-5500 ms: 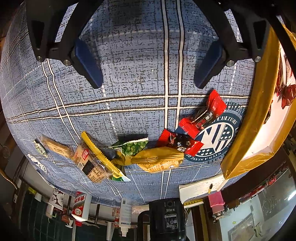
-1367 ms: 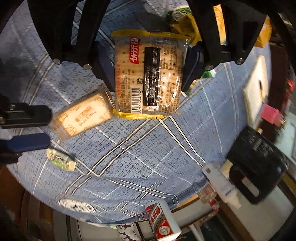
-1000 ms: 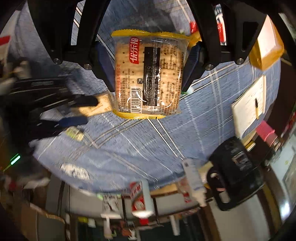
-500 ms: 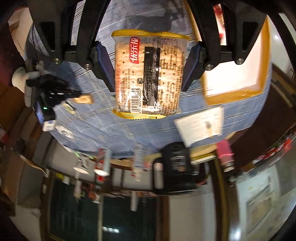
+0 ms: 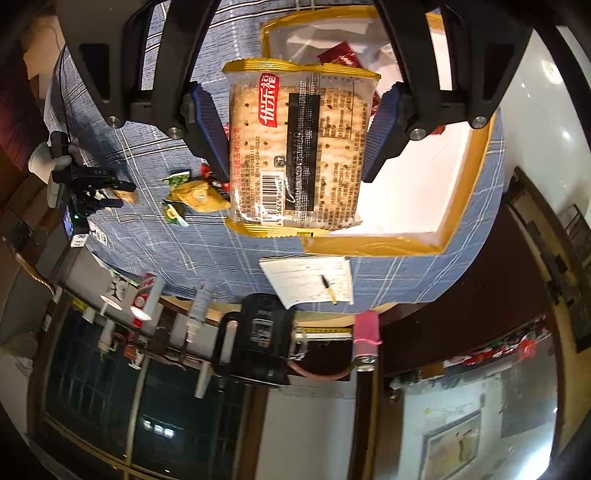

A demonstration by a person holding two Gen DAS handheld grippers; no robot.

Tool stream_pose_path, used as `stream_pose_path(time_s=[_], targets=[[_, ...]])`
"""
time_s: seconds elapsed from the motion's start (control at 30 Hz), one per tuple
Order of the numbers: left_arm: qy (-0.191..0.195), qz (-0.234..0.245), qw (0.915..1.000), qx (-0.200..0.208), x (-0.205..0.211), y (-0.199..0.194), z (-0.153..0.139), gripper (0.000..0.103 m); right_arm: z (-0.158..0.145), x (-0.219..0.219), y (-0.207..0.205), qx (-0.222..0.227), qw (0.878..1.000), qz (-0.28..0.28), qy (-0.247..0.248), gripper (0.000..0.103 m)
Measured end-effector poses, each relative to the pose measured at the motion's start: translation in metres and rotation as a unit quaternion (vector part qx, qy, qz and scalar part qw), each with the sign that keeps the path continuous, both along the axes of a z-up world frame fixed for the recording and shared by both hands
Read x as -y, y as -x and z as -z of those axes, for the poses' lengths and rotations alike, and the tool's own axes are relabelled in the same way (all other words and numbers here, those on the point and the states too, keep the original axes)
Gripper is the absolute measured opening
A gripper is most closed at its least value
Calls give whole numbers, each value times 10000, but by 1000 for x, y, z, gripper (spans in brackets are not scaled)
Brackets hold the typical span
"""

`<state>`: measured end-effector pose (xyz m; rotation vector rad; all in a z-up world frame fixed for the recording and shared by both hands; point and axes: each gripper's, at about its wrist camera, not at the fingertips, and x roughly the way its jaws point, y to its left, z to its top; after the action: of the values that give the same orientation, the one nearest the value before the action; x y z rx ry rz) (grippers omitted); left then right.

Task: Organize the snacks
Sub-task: 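Carry the cracker pack over the white tray with the left gripper while the right grasps the wafer bar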

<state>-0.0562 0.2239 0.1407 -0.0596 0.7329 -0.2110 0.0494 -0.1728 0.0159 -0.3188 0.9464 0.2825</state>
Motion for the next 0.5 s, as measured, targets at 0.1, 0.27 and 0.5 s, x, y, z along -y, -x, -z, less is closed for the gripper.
stream_pose_path(time_s=[0.1, 0.27, 0.5], targets=[[94, -103, 9999, 33, -11, 1, 2, 70, -1, 5, 5, -39, 10000, -20, 31, 53], [249, -206, 9995, 53, -24, 2, 7, 70, -12, 7, 23, -107, 9998, 150, -75, 0], [322, -227, 9992, 52, -36, 8, 9, 70, -20, 20, 28, 58, 9990, 370, -249, 28]])
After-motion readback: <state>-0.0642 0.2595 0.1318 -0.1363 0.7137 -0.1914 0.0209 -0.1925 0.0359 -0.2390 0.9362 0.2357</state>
